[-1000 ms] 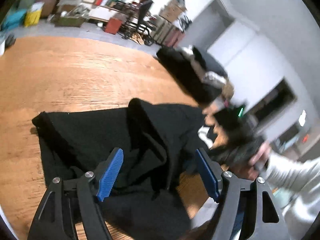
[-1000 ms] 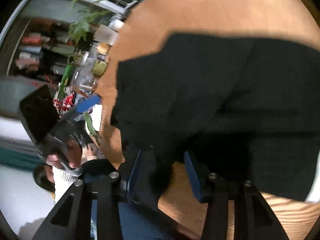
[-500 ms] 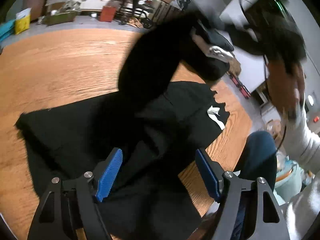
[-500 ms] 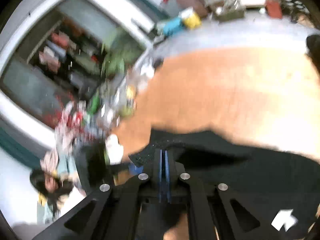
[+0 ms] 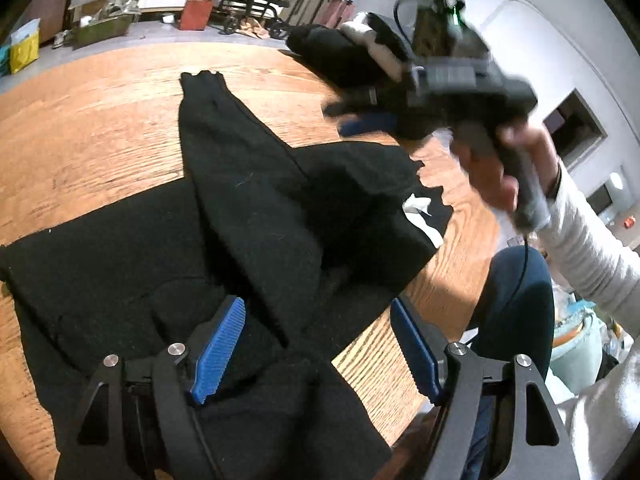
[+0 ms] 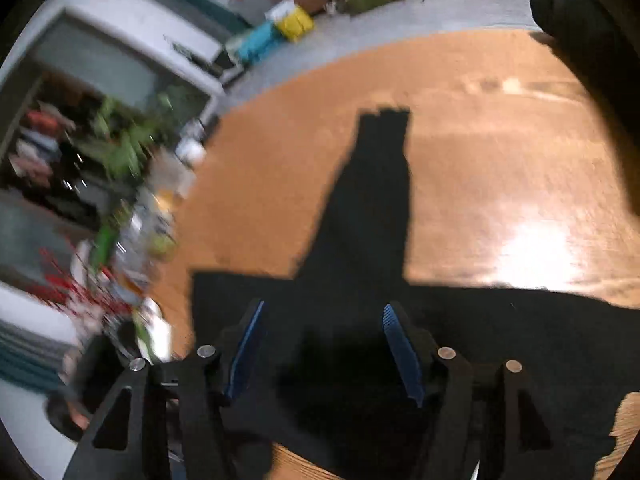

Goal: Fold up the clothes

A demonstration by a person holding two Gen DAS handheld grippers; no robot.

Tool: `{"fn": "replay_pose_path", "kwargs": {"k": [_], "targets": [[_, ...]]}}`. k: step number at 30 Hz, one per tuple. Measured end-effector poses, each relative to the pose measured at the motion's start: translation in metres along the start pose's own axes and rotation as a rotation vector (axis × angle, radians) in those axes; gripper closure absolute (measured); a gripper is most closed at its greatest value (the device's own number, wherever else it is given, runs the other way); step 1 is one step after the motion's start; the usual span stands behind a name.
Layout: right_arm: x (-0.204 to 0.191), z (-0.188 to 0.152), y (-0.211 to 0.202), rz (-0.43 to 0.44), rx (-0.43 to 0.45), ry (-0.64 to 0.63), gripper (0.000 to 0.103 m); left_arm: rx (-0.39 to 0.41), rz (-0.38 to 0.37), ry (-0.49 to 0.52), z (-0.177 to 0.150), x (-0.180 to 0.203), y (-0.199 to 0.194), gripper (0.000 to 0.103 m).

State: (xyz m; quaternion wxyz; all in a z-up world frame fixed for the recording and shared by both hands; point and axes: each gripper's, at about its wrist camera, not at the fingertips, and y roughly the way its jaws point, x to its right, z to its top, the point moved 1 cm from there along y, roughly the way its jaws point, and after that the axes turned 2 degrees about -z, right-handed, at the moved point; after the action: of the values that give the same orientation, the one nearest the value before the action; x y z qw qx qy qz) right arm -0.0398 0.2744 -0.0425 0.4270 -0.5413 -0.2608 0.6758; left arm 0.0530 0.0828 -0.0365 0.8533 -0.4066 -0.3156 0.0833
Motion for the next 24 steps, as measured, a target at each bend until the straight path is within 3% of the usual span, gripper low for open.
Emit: {"fn": "replay_pose_path", "kwargs": {"k": [2,3,4,6,10,13,16,18,20,21,24], "targets": [[0.015,-0.009,0.006,-0.029,-0.024,-0.018,0.037,0.011,0.013,-0.028,0.000,-0.003,0.002,0.028],[0.023,-0.014,0.010,-0.043,-0.035,-0.027,0.037,0.015,0.019,-0.040,0.000,-0.004,0.002,0.035],[0.028,-0.017,0.010,-0.049,-0.043,-0.032,0.037,0.017,0.028,-0.044,-0.001,-0.004,0.003,0.061],[0.039,-0.022,0.012,-0.060,-0.057,-0.041,0.037,0.022,0.047,-0.053,-0.002,-0.005,0.003,0.094],[0.044,-0.026,0.021,-0.079,-0.057,-0.047,0.037,0.071,-0.008,-0.094,-0.004,-0.008,-0.011,0.095],[0.045,-0.029,0.023,-0.013,-0.086,-0.028,0.038,0.105,-0.081,-0.153,-0.003,-0.017,-0.021,0.095],[0.048,-0.033,0.029,0.040,-0.122,-0.014,0.039,0.073,-0.102,-0.173,-0.003,-0.022,-0.014,0.095],[0.046,-0.031,0.034,0.063,-0.130,-0.013,0.048,0.004,-0.107,-0.184,-0.004,-0.024,-0.001,0.095],[0.044,-0.028,0.036,0.069,-0.133,-0.008,0.087,-0.058,-0.101,-0.210,-0.008,-0.027,0.009,0.095],[0.042,-0.027,0.031,0.065,-0.118,-0.009,0.096,-0.084,-0.106,-0.224,-0.010,-0.030,0.012,0.095],[0.033,-0.026,0.014,0.055,-0.069,-0.064,0.097,-0.163,-0.109,-0.291,-0.020,-0.043,0.022,0.095]]}}
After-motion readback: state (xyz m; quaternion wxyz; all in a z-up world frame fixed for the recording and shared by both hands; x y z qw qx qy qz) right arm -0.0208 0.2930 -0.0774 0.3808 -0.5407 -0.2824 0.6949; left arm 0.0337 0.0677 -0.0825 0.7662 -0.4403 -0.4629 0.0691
